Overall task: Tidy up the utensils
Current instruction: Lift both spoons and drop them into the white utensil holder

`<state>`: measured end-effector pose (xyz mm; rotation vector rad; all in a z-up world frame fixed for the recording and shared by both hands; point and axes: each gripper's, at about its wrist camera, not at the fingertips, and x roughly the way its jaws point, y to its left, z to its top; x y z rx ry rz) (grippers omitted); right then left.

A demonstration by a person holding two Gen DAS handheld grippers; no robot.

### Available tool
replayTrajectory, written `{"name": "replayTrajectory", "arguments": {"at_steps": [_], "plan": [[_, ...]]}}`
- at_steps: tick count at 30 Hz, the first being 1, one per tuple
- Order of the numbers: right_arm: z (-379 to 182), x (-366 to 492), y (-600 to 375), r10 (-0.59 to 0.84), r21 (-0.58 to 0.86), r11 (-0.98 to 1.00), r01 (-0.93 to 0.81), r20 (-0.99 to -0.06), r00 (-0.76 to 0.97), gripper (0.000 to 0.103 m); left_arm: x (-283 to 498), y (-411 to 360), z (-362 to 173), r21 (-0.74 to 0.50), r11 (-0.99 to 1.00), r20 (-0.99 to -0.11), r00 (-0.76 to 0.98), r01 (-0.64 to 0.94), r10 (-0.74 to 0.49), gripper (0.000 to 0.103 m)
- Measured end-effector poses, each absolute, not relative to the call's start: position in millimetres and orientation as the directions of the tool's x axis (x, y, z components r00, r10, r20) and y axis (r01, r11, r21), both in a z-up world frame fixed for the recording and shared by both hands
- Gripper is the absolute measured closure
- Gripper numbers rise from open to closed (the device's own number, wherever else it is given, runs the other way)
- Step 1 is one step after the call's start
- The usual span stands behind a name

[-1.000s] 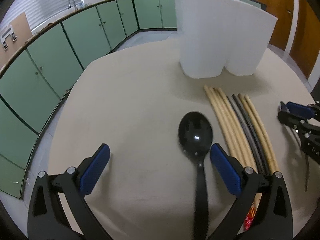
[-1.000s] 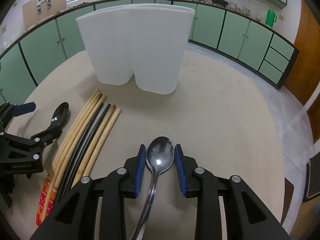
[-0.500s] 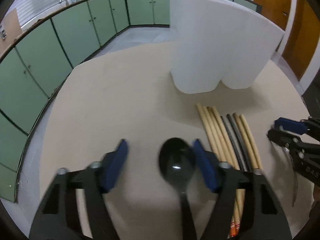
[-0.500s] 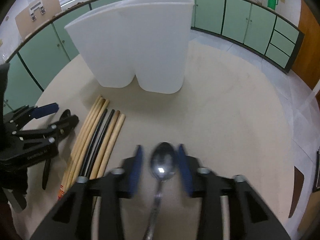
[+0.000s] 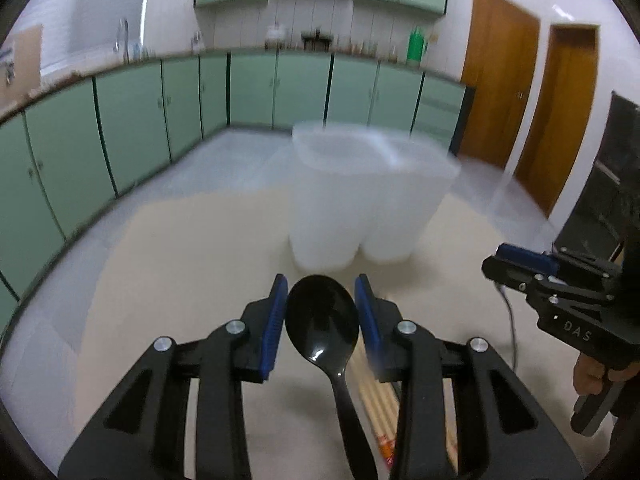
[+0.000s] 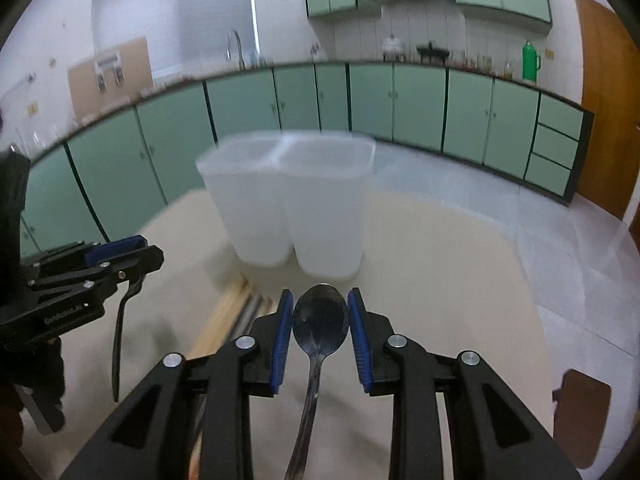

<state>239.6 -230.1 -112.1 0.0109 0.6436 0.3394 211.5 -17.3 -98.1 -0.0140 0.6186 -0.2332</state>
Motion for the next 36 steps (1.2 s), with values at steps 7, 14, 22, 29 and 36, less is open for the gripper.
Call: {"name": "replayTrajectory", "arguments": {"at_steps": [7,14,22,29,36], "plan": [[-79,243,-237,0.381,0.186,0.925,-0.332,-0.471,0.796,0.076,198,-28,-69,-0.047,0.979,-0.421,0.885,0.199,-0.2,0.07],[-28,254,-243,0.406,0.173,0.914,-0.368,-0.371,0.835,0.076,225,-47,-28,-0.03,0.979,-0.291,0.935,0.203,-0.203,0.07],[27,306,-244,0.395,0.179,0.917,-0.357,-0.283,0.874,0.076,284,-75,11,0.006,0.986,-0.163,0.973,0.165,-0.162,0.07],[16,351,-225,0.325,0.118,0.946,-0.304,-0.28,0.903,0.076,330,-84,4,0.016,0.99,-0.166,0.977,0.14,-0.136,0.07],[-10,374,-216,0.297,0.113,0.955,-0.275,-0.321,0.899,0.075,357,-81,-10,0.011,0.991,-0.2,0.971,0.133,-0.128,0.07]]}}
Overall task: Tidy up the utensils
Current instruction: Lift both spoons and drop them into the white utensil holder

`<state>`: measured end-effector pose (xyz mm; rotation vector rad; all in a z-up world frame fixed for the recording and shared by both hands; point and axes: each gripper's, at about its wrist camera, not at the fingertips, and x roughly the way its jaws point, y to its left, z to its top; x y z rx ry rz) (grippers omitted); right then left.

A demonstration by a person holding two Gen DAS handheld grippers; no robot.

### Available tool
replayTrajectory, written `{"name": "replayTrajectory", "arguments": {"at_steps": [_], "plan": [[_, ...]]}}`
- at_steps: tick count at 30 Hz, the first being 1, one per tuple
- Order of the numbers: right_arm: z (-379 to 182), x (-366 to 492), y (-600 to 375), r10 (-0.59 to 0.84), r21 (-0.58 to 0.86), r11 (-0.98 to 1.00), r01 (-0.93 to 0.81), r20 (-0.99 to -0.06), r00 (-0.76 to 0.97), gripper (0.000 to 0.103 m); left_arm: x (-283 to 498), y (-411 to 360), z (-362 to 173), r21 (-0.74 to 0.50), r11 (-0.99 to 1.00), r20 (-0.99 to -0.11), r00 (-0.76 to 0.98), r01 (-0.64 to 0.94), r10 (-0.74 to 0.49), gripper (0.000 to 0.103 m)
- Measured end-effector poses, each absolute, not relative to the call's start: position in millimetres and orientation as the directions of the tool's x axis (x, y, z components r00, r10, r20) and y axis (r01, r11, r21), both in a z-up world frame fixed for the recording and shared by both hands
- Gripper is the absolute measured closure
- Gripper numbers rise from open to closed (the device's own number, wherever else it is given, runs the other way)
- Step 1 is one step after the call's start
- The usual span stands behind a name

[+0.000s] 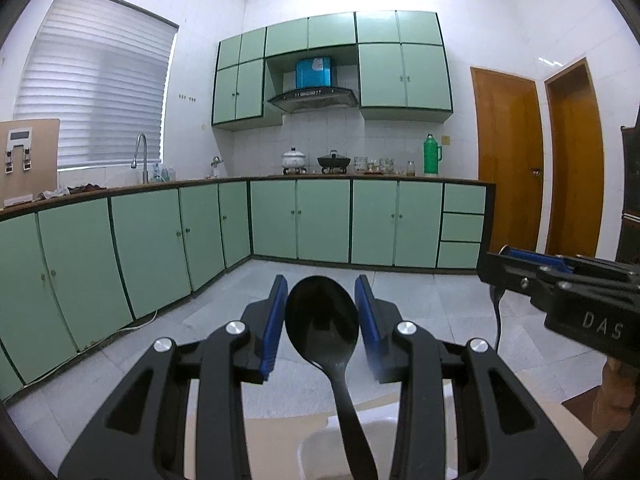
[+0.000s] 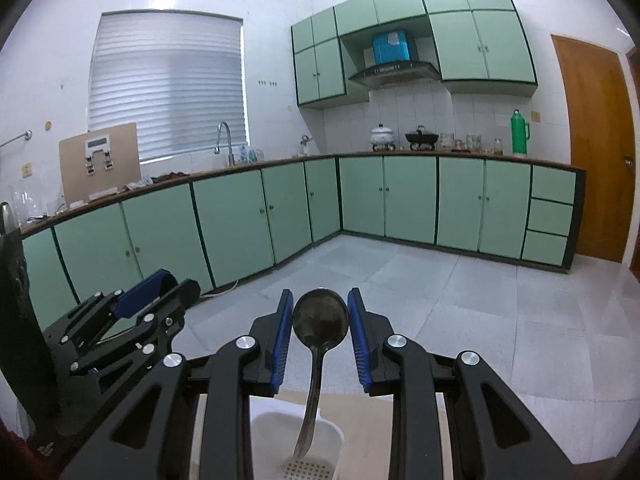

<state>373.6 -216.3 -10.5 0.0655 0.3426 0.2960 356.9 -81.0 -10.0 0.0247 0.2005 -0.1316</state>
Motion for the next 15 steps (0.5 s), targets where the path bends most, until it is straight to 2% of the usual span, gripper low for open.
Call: {"name": "replayTrajectory", "arguments": {"at_steps": [6,7,10,15], "plan": [[-30,375,-212,0.303,0.103,0.953,-0.285,-0.372,0.877,0.073,369,-75,-21,0.016,0.991,-0.251,0.96,0.134,-0.126,0.066],[-31,374,-214,0.302,0.105,0.953,-0.283,-0.374,0.877,0.068,368,-74,-22,0.019,0.991,-0.251,0.96,0.133,-0.125,0.063],[-30,366,-219,0.295,0.111,0.955,-0.273,-0.378,0.878,0.067,358,-67,-19,0.023,0.991,-0.26,0.958,0.13,-0.119,0.062],[-29,335,-234,0.286,0.135,0.958,-0.253,-0.384,0.878,0.054,324,-56,-17,0.031,0.993,-0.301,0.948,0.116,-0.101,0.059]]}}
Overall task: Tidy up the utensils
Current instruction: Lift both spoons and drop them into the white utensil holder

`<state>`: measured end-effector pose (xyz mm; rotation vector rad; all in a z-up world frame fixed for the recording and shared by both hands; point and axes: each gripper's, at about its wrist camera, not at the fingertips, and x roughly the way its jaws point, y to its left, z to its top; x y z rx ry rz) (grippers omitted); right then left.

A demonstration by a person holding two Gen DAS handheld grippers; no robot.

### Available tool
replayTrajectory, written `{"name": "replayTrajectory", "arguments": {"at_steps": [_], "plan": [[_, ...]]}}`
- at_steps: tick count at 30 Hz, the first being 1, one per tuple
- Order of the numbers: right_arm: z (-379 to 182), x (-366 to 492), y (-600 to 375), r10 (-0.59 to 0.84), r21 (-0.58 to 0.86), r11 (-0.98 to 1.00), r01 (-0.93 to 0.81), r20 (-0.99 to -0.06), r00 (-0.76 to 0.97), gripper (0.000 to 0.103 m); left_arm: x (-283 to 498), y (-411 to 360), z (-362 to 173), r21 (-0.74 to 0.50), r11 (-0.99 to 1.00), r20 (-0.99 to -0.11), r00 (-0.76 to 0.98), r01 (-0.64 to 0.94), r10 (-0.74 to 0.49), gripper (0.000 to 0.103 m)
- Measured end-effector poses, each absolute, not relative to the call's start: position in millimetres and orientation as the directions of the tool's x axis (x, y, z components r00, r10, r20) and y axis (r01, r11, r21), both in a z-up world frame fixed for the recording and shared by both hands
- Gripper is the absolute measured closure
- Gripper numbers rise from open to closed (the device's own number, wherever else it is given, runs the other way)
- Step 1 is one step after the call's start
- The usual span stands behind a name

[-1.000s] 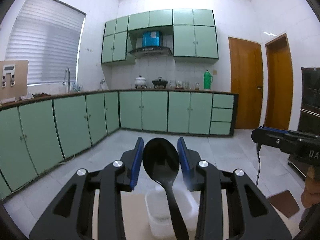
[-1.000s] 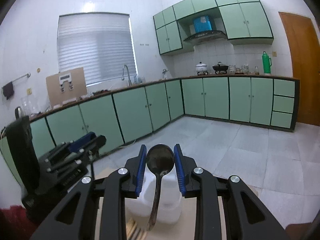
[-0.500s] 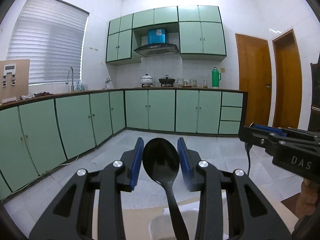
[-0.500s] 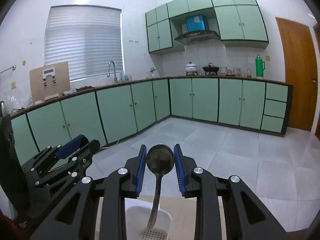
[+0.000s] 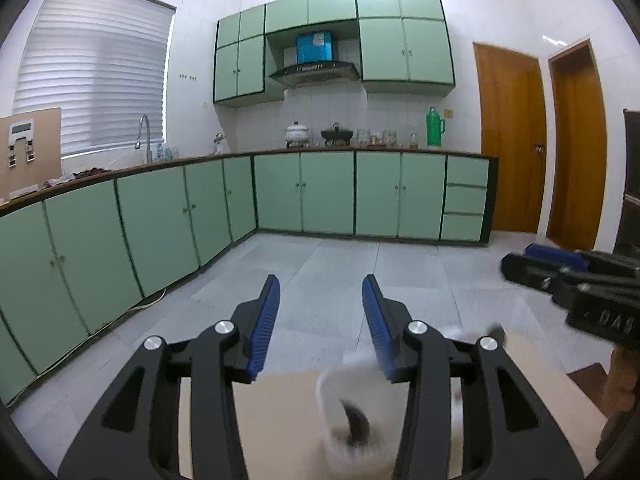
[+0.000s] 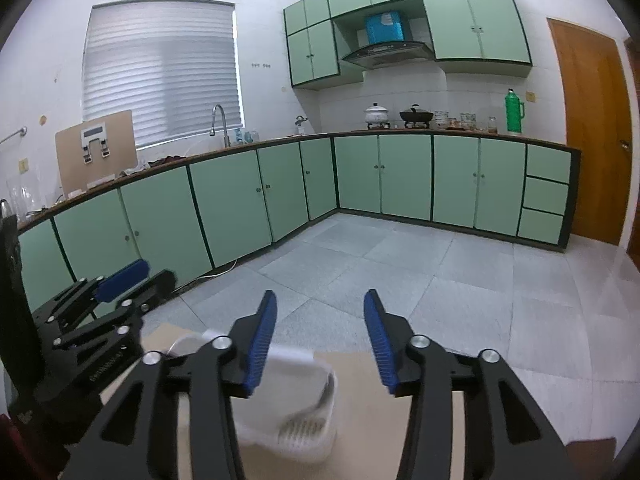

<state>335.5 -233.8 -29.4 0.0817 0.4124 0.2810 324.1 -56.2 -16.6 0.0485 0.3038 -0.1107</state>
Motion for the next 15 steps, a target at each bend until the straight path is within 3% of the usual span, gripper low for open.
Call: {"name": "replayTrajectory", "arguments": {"at_steps": [4,6,15], "plan": [[-41,295,-240,0.275,0.147,0.961,-0.235,-0.411,0.869,0.038,281,-46,-27,0.022,0.995,-0.365,0.927,0.1,-0.085,0.049],[-50,274,-241,0.278,0.155,0.96,-0.233,-0.433,0.857,0.035,257,-42,-38,0.026,0.995,-0.407,0.91,0.095,-0.076,0.048],[-114,174,-225,0.281,0.174,0.96,-0.221,-0.587,0.759,0.033,165,-28,-117,0.012,0.995,-0.637,0.768,0.103,-0.072,0.047]]}}
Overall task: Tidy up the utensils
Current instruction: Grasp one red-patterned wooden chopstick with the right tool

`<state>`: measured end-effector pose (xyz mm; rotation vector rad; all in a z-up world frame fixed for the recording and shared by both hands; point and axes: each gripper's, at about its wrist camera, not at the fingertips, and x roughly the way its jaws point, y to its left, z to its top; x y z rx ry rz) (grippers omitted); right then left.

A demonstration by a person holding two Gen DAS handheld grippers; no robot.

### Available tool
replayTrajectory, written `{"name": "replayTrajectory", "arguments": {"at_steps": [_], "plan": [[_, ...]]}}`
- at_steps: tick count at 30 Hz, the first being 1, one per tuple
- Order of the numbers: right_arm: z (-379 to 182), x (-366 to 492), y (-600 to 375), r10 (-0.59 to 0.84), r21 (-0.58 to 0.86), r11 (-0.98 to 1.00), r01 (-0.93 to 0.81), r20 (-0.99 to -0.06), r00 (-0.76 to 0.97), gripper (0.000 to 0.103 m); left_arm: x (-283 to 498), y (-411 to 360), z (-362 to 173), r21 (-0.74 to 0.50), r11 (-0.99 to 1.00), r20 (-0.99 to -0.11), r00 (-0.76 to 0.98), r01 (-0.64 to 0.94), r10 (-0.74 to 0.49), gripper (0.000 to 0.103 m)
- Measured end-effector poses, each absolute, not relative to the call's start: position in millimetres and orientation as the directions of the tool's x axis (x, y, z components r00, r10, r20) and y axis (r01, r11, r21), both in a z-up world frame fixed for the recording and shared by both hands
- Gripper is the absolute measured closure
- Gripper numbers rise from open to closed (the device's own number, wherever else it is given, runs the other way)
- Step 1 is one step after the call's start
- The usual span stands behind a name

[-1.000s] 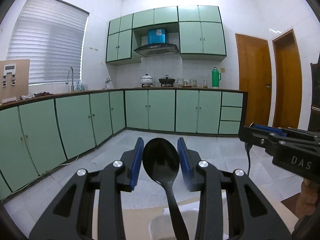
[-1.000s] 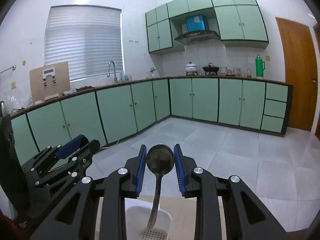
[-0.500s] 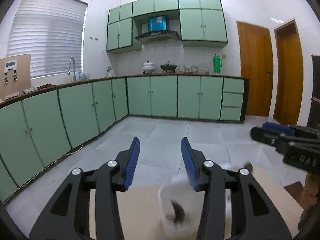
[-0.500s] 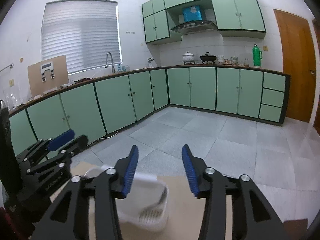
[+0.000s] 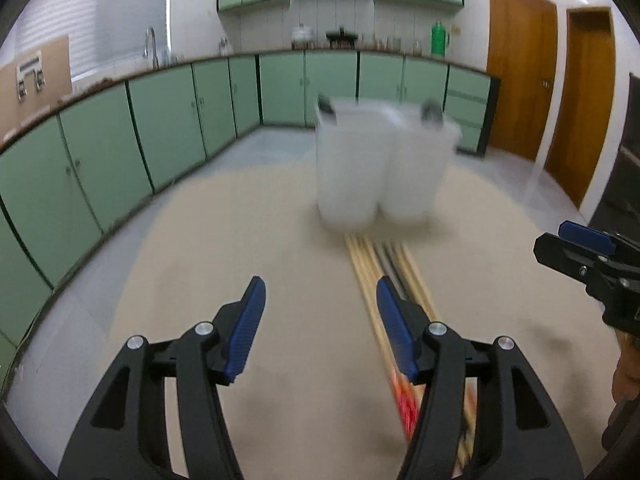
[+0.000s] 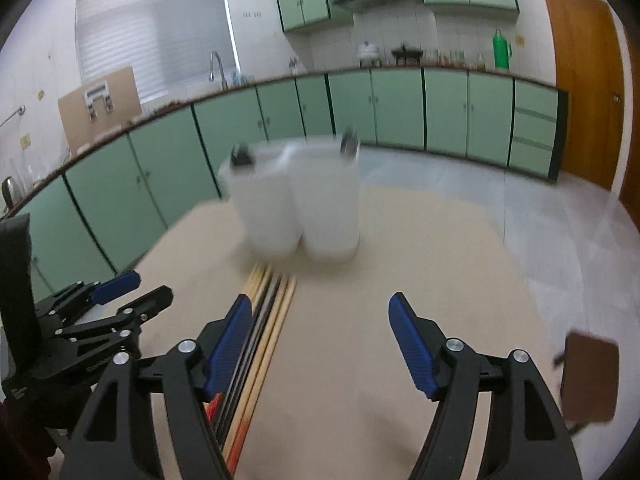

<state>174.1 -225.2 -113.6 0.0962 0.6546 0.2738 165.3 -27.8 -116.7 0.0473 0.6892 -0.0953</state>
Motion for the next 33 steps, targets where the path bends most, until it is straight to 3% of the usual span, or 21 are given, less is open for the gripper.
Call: {"name": "replayTrajectory", "arguments": {"at_steps": [11,24,30,33], "plan": [[-164,117,-208,0.271,0.159,0.961,-0.227,-0.704,0.656,0.033,115,-18,-150,0.03,0.996,-0.698,0.716,0.078,-0.035,0.046],[-181,109,-185,0.251,0.112,0.96,-0.258,-0.753,0.608,0.038,111,-18,-155,0.016,0.997,-0.728,0.684,0.069,-0.035,0.046],[-184,112,-196,0.158,0.044,0.98,-0.196,-0.768,0.621,0.041,109,-19,-155,0.02,0.997,-0.728,0.685,0.071,-0.035,0.046],[-181,110,-205,0.192,0.09,0.977,-0.191,-0.757,0.624,0.041,108,-20,-155,0.021,0.997,-0.726,0.687,0.075,-0.036,0.046]]}}
